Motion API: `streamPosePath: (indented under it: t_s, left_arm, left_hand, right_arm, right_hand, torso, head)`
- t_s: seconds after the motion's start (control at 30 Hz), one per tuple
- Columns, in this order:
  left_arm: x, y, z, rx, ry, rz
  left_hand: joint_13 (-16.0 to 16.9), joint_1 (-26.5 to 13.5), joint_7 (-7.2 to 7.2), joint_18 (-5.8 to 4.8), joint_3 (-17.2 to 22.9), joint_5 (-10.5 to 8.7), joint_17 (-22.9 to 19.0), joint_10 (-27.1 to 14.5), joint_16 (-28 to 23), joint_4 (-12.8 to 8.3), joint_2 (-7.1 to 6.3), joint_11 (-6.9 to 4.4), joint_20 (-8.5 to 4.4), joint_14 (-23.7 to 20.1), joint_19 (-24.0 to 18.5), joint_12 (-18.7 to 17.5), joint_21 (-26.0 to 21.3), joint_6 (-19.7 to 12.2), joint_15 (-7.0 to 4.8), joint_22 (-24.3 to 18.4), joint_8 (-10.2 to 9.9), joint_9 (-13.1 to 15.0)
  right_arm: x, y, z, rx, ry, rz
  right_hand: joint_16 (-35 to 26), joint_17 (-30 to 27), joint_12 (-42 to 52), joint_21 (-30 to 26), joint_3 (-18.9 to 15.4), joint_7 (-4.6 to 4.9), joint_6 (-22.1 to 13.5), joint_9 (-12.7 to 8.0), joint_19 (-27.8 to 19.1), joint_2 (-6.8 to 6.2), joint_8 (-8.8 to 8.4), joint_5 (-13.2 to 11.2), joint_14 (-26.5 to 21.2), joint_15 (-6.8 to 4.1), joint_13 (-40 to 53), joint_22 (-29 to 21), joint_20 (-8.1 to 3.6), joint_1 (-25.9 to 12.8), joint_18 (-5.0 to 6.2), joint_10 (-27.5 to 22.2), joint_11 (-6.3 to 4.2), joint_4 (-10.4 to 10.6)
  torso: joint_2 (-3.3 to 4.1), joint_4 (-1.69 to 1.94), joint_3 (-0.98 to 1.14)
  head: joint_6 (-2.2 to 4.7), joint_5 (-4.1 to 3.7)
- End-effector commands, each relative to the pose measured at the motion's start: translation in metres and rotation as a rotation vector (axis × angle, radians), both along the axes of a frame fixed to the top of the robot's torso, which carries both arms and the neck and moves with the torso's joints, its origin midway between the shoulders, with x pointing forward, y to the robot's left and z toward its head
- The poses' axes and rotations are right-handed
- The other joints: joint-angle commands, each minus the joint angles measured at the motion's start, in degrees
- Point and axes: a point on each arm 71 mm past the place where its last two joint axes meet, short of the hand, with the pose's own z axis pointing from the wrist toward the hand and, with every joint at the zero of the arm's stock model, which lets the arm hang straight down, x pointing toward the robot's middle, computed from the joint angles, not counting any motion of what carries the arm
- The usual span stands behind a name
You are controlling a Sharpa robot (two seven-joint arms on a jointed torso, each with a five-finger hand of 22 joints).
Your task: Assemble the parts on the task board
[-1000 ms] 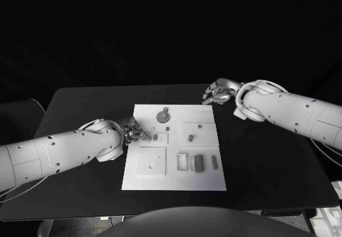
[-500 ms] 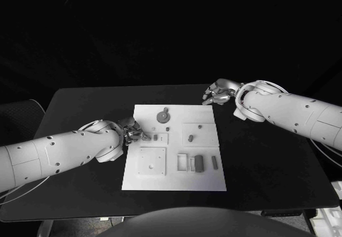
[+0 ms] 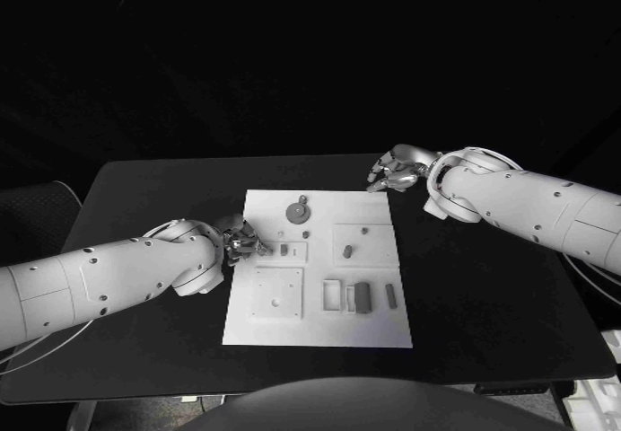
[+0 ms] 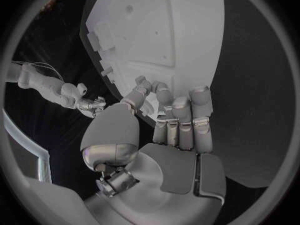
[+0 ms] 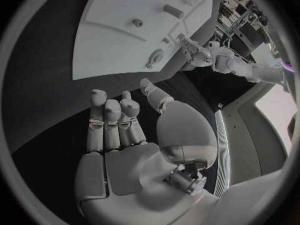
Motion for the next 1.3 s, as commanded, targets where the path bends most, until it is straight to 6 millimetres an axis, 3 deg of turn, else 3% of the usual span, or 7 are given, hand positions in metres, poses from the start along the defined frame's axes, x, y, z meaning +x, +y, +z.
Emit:
streamPosePath:
  t_s: [0.03,0.57,1.3]
  left_arm:
    - [-0.004,-0.007,-0.003,-0.023,0.027,-0.029]
    - [-0.001,-0.003,-0.002,-0.020,0.031,-0.035]
    - [0.024,0.001,0.010,-0.012,0.151,-0.081]
  left_hand:
    - [0.04,4.78,-0.10,2.87,1.21,0.19,0.05,0.41,0.31,-0.75,4.51,0.00,0.02,0.09,0.42,0.20,0.30,0.44,-0.22,1.12,0.28,0.09]
    - [0.02,4.84,-0.17,2.83,1.75,0.19,0.03,0.54,0.36,-1.09,4.41,-0.06,0.04,0.18,0.47,0.19,0.45,0.54,-0.24,1.13,0.42,0.26]
    - [0.07,4.67,-0.02,2.69,2.48,0.18,0.06,0.30,0.40,-1.54,4.96,0.08,0.16,-0.09,0.18,0.13,0.60,0.23,-0.10,1.17,0.31,0.39]
  right_arm:
    - [-0.001,0.000,-0.001,-0.004,0.014,0.011]
    - [-0.001,0.001,-0.002,-0.005,0.018,0.012]
    - [-0.002,0.002,-0.007,-0.007,0.034,0.016]
  right_hand:
    - [-0.07,-0.07,0.16,-0.37,0.06,0.42,-0.06,0.10,0.42,-0.01,-0.28,0.14,0.01,-0.39,-0.07,0.72,-0.15,-0.67,0.76,-0.20,0.08,0.35]
    - [-0.08,-0.08,0.15,-0.38,0.08,0.42,-0.06,0.12,0.41,-0.01,-0.29,0.14,0.00,-0.39,-0.07,0.72,-0.16,-0.65,0.76,-0.21,0.08,0.33]
    - [-0.09,-0.09,0.15,-0.40,0.07,0.42,-0.08,0.14,0.39,-0.04,-0.32,0.14,-0.02,-0.39,-0.08,0.72,-0.16,-0.66,0.76,-0.22,0.08,0.30]
  torso:
    - [0.01,-0.02,-0.01]
    - [0.00,-0.02,0.01]
    - [-0.01,-0.05,0.04]
  head:
    - [0.01,0.02]
    - [0.27,-0.04]
    - [0.18,-0.05]
